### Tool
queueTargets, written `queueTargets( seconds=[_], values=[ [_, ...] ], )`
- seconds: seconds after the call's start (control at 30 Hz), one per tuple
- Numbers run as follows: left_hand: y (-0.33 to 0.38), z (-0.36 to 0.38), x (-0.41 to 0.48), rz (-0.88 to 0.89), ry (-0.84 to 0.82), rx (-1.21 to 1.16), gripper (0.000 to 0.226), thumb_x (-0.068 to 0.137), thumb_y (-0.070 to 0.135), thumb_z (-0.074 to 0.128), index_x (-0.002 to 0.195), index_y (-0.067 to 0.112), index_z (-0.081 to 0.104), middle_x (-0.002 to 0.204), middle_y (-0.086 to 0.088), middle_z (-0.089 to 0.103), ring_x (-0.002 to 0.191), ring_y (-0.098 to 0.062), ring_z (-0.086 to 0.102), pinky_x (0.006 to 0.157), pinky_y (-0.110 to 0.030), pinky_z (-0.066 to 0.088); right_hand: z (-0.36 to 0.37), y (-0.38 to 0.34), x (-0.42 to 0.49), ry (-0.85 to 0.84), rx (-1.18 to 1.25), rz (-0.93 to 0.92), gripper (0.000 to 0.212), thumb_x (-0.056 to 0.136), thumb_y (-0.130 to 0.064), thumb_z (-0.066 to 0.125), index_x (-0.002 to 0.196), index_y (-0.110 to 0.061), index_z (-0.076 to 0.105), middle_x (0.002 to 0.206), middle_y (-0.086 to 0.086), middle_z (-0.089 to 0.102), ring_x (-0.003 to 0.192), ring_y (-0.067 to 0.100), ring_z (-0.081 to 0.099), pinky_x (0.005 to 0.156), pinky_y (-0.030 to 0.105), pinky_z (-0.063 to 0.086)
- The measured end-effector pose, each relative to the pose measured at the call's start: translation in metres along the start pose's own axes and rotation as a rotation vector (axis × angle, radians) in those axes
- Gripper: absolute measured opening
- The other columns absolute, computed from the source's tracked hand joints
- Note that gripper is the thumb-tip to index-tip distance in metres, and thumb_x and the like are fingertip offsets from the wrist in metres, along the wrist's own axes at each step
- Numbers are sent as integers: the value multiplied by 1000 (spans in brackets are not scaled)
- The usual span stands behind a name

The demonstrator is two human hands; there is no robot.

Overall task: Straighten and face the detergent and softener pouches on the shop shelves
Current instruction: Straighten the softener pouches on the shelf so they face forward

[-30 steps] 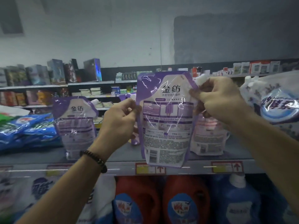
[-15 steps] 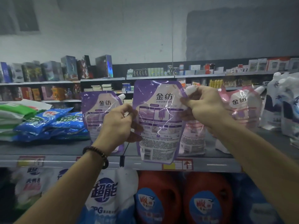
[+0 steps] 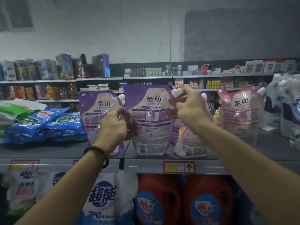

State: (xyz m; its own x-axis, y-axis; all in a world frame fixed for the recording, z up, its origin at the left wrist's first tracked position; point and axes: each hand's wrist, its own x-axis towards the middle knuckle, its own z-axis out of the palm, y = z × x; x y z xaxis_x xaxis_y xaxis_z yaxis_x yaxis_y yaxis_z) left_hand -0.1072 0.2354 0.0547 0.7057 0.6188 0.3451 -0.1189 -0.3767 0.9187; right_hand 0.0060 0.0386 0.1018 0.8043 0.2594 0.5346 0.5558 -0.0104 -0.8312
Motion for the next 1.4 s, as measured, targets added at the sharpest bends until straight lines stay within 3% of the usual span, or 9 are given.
queueTargets(
  seconds=[0.27,0.43,0.67,0.77,0.87,0.97,1.1,1.27,1.4],
  values=[
    [-26,-2,16,118,67,283,26,108,25,51,88,36,63,86,-7,80,78,-30,80,66,-47,68,11,18,12,-36,-39,30,14,101,-5,70,97,-17,65,103,9,73,68,32,79,67,49,67],
    [-25,-5,16,127,97,361,23,109,20,50,92,27,64,88,-10,78,76,-29,79,63,-46,68,19,23,28,-28,-186,-2,15,99,-13,68,98,-28,67,98,2,75,78,30,79,72,50,66],
    [-23,1,15,170,118,506,11,99,37,58,95,28,63,86,-1,75,76,-26,77,72,-47,67,20,24,27,-57,-141,2,16,91,-29,76,106,-28,70,98,-1,76,87,27,78,80,51,66],
    [-12,4,7,155,115,524,21,97,45,63,104,25,61,87,3,71,80,-26,76,77,-48,66,17,22,25,-63,-129,13,18,93,-27,77,109,-24,70,100,2,76,90,27,78,82,51,65],
    [-4,11,-3,138,144,606,42,100,44,65,124,18,42,87,2,64,81,-26,71,78,-49,62,13,20,23,-54,-125,11,16,92,-25,78,106,-25,70,100,1,76,91,25,78,84,48,65],
    [2,22,-12,192,182,655,54,100,43,65,128,14,29,85,-1,65,76,-26,67,73,-51,61,7,17,17,-52,-127,4,30,86,-30,77,114,-20,72,99,-2,78,92,22,78,87,47,65],
    [12,36,-19,274,156,647,40,99,47,65,118,24,39,91,2,65,82,-25,67,77,-51,61,-8,13,12,-24,-159,-27,27,90,-27,78,115,-19,72,92,-5,79,88,17,79,84,45,65],
    [20,64,-21,450,73,572,17,100,40,67,107,28,58,82,11,67,76,-10,68,71,-40,64,-35,8,8,17,-162,-76,11,97,-17,75,107,-17,70,89,3,78,68,14,79,71,42,68],
    [25,92,-19,457,-7,533,17,101,43,66,101,26,67,83,13,70,76,-6,70,74,-36,65,-58,14,5,98,-251,-116,7,95,-22,75,97,-23,69,84,-3,77,73,14,78,70,41,67]
  ],
)
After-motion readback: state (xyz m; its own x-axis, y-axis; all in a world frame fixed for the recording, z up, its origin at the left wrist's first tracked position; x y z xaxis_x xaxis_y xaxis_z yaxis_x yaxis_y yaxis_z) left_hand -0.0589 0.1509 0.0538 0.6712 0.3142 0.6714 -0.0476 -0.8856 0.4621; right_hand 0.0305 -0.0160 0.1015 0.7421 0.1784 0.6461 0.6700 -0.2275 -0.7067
